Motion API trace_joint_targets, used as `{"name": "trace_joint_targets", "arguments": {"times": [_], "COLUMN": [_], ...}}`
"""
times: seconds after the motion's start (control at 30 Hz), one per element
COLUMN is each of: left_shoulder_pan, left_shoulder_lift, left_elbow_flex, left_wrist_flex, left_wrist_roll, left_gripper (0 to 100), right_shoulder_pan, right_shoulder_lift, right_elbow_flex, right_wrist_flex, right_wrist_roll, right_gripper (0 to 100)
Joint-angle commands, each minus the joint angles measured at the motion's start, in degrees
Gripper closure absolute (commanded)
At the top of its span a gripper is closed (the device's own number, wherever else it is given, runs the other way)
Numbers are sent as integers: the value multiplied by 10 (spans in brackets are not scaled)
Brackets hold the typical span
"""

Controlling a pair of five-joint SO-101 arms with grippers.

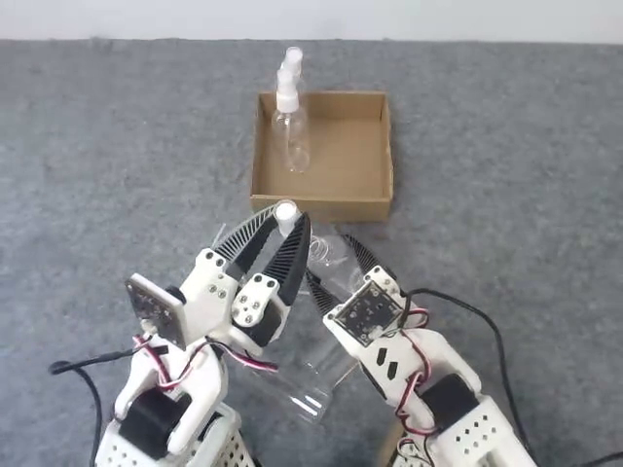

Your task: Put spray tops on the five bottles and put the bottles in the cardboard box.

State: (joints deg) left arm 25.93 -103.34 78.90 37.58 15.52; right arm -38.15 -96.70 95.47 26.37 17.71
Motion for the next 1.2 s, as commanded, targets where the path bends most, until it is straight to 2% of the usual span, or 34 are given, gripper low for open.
{"name": "trace_joint_targets", "arguments": {"times": [0.0, 0.5, 0.6, 0.8, 0.93, 1.07, 1.17], "left_shoulder_pan": [11, 30, 30, 29, 29, 25, -2], "left_shoulder_lift": [-11, -11, -11, -11, -11, -11, -11], "left_elbow_flex": [5, 32, 33, 30, 23, -22, -51], "left_wrist_flex": [-21, -18, -18, 10, 24, 75, 98], "left_wrist_roll": [-10, -11, -11, -9, -10, -11, -10], "left_gripper": [988, 987, 953, 857, 837, 828, 830], "right_shoulder_pan": [12, 13, 13, 13, 13, 13, 13], "right_shoulder_lift": [-64, -73, -73, -73, -73, -73, -73], "right_elbow_flex": [4, 1, 1, 1, 1, 2, 3], "right_wrist_flex": [24, 45, 45, 44, 46, 48, 47], "right_wrist_roll": [-7, -7, -7, -7, -7, -7, -7], "right_gripper": [898, 898, 898, 898, 898, 898, 898]}}
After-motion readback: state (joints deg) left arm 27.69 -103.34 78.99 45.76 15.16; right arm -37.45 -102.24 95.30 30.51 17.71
